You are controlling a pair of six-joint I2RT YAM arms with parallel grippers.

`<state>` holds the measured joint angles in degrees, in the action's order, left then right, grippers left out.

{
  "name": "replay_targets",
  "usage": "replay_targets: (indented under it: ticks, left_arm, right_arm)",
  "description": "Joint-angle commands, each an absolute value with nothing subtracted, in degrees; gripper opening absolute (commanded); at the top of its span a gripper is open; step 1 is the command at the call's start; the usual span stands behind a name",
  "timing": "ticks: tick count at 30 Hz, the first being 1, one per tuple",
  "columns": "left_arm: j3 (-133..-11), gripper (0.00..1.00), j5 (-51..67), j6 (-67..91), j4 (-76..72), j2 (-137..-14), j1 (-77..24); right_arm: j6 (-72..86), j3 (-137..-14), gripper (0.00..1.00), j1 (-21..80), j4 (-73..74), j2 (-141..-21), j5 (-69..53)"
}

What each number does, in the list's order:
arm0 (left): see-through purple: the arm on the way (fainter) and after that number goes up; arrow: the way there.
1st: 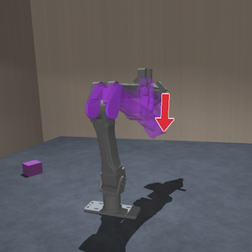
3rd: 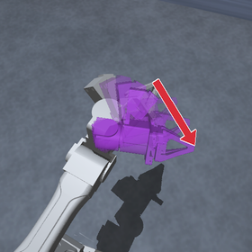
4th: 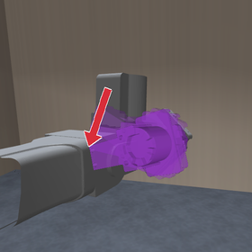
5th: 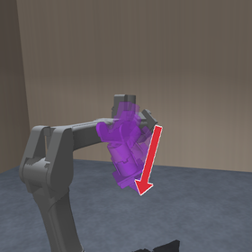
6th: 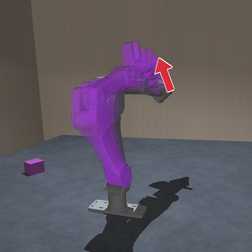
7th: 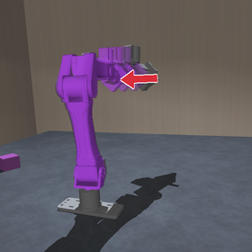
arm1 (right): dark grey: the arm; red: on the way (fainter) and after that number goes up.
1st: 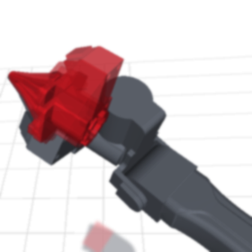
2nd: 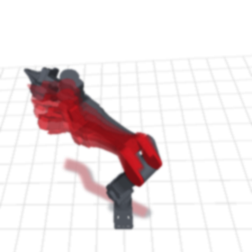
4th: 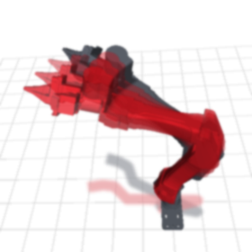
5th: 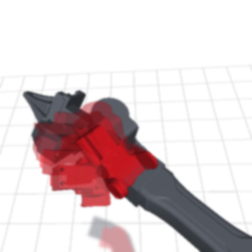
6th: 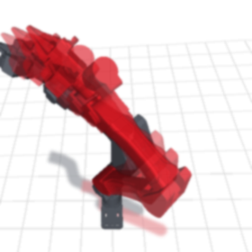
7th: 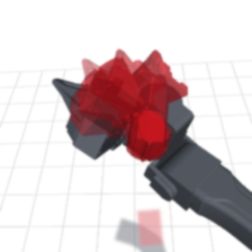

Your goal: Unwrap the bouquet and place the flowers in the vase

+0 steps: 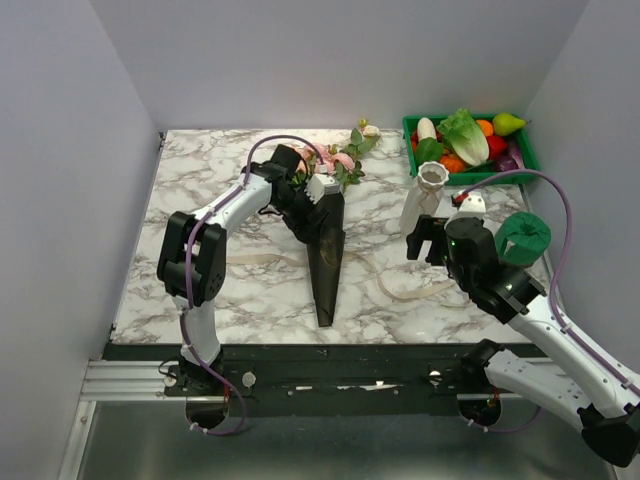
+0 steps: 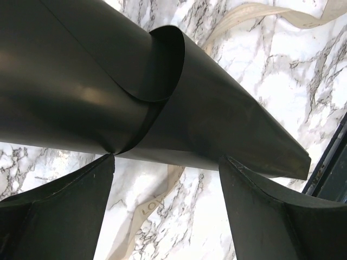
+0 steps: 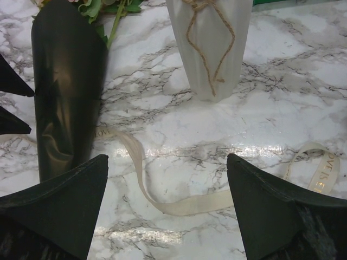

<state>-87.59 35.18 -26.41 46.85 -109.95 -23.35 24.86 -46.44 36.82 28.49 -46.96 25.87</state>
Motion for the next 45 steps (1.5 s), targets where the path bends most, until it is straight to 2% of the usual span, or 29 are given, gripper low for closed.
replay_targets:
  ticks: [1, 11, 20, 23, 32, 35, 36, 38, 39, 42, 45]
  left_arm:
    - [-90.96, 0.86, 37.00, -26.89, 48.16, -110.83, -23.91]
    - [-90.27, 0.85, 37.62, -28.91, 49.66, -112.94, -25.66]
    - [-89.91, 0.80, 37.97, -29.44, 51.06, -112.41, -25.93]
    - [-91.23, 0.75, 39.20, -29.44, 52.38, -112.15, -26.10]
    - [-95.18, 0.55, 42.44, -31.64, 56.07, -114.25, -26.54]
    - [-97.20, 0.45, 43.68, -32.34, 57.83, -115.13, -26.54]
    - [-98.34, 0.38, 44.20, -32.60, 58.96, -115.40, -26.54]
    - [-99.57, 0.30, 45.69, -33.13, 60.20, -116.10, -26.54]
    - [-100.89, 0.22, 46.31, -33.22, 61.42, -116.28, -26.54]
    - [-103.17, 0.10, 47.80, -33.40, 63.45, -117.16, -26.54]
    - [-105.37, 0.04, 49.13, -33.57, 65.47, -117.51, -26.54]
  right_arm:
    - [23.82, -47.55, 0.96, 37.18, 28.04, -46.85, 24.35]
    - [23.20, -47.81, 0.96, 37.18, 27.60, -47.29, 24.34]
    - [22.85, -48.08, 0.95, 37.18, 26.90, -47.55, 23.91]
    - [22.94, -48.08, 0.95, 37.18, 26.72, -47.55, 23.91]
    - [23.12, -48.51, 0.93, 37.18, 26.54, -47.64, 23.73]
    - [23.20, -48.34, 0.91, 37.18, 26.54, -47.72, 23.82]
    - [23.29, -48.34, 0.91, 37.18, 26.46, -47.55, 23.91]
    - [23.38, -48.08, 0.90, 37.18, 26.46, -47.37, 23.91]
    - [23.47, -48.08, 0.89, 37.18, 26.46, -47.37, 23.91]
    - [23.64, -47.73, 0.89, 37.18, 26.46, -46.76, 24.17]
    - [23.64, -47.55, 0.89, 37.18, 26.54, -46.32, 24.61]
